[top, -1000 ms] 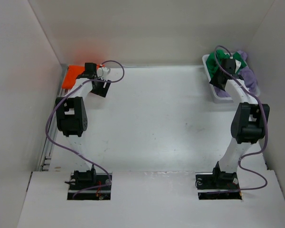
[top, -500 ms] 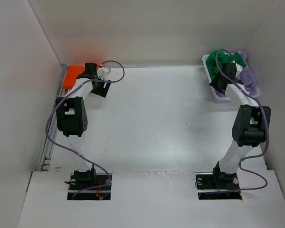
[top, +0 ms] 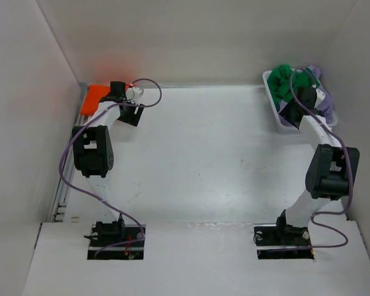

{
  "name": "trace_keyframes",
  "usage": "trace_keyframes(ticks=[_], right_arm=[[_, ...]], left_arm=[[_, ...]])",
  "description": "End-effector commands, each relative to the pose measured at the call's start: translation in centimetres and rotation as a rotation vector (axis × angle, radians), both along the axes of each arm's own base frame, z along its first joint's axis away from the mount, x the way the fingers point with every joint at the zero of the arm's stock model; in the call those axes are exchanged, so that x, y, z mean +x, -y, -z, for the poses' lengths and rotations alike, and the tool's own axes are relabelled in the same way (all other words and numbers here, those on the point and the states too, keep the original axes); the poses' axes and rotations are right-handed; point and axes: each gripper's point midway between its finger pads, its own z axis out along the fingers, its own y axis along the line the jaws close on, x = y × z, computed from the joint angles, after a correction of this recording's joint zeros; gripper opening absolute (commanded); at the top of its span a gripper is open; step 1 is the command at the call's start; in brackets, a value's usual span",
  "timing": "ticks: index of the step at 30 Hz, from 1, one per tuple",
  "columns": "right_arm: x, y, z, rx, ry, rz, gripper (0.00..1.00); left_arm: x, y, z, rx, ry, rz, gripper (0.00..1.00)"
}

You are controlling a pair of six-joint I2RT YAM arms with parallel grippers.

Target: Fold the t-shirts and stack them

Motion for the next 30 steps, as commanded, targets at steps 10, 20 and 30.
trace_keyframes(ticks=[10, 20, 30], right_arm=[[2.1, -1.5, 1.4, 0.057, -0.002, -0.055, 0.45], [3.5, -0.5, -2.5, 0.010, 0.109, -0.022, 0.00], [0.4, 0.7, -20.4, -0.324, 0.432, 0.099, 0.00]], left_arm=[[0.3, -0.5, -3.8, -0.005, 0.087, 0.004, 0.71], [0.3, -0.7, -4.1, 0.000, 0.092, 0.005, 0.71], [0.1, -0.6, -6.2, 0.006, 0.138, 0.007, 0.72]])
